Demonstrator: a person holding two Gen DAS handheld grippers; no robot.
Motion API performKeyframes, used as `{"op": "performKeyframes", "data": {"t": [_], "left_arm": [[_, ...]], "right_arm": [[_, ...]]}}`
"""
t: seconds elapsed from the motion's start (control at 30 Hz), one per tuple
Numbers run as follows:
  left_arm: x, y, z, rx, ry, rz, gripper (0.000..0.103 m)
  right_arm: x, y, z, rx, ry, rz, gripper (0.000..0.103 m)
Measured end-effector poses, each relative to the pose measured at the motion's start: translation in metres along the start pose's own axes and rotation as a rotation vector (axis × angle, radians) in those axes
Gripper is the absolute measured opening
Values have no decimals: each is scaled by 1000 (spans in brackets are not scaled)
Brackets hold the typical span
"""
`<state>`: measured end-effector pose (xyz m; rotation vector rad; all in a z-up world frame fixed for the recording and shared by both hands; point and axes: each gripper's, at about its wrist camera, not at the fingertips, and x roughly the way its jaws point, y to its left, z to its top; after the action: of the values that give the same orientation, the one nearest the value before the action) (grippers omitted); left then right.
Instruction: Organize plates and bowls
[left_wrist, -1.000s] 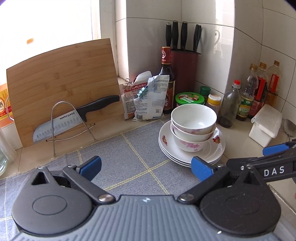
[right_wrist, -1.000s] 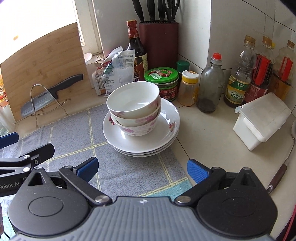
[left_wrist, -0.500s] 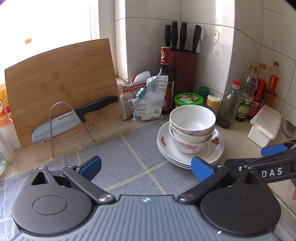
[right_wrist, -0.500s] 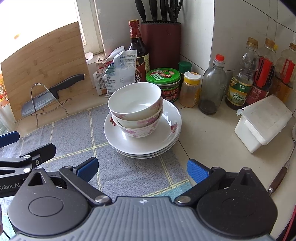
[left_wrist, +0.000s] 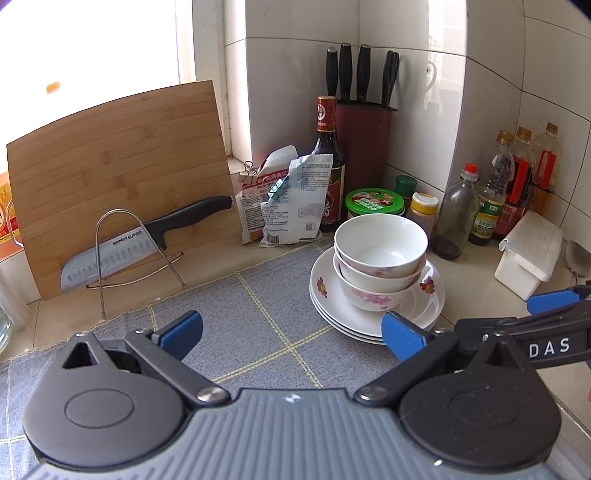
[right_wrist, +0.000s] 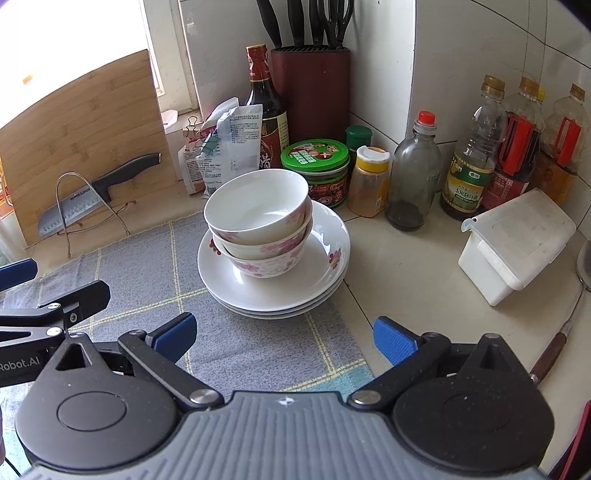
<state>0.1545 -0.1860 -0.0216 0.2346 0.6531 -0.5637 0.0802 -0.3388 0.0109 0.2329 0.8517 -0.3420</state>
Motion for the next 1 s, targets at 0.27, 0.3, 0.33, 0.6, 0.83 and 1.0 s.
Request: {"op": "performKeyframes", "data": {"t": [0.27,0.3,0.33,0.6,0.83,1.0], "left_arm": [[0,2,1,-2,-1,15,102],[0,2,1,-2,0,19,102],[1,2,1,-1,0,23,102],[2,1,1,4,10,38,102],[3,0,1,8,10,37,102],[2,-1,1,11,7,37,102]], "right_arm": [[-1,0,1,0,-7,-5,103],[-1,0,1,0,-8,-6,103],[-1,0,1,0,-9,-7,103],[-1,1,1,-4,-13,-16,103],[0,0,1,-5,-16,-17,103],[-1,1,2,-7,-17,-19,103]]}}
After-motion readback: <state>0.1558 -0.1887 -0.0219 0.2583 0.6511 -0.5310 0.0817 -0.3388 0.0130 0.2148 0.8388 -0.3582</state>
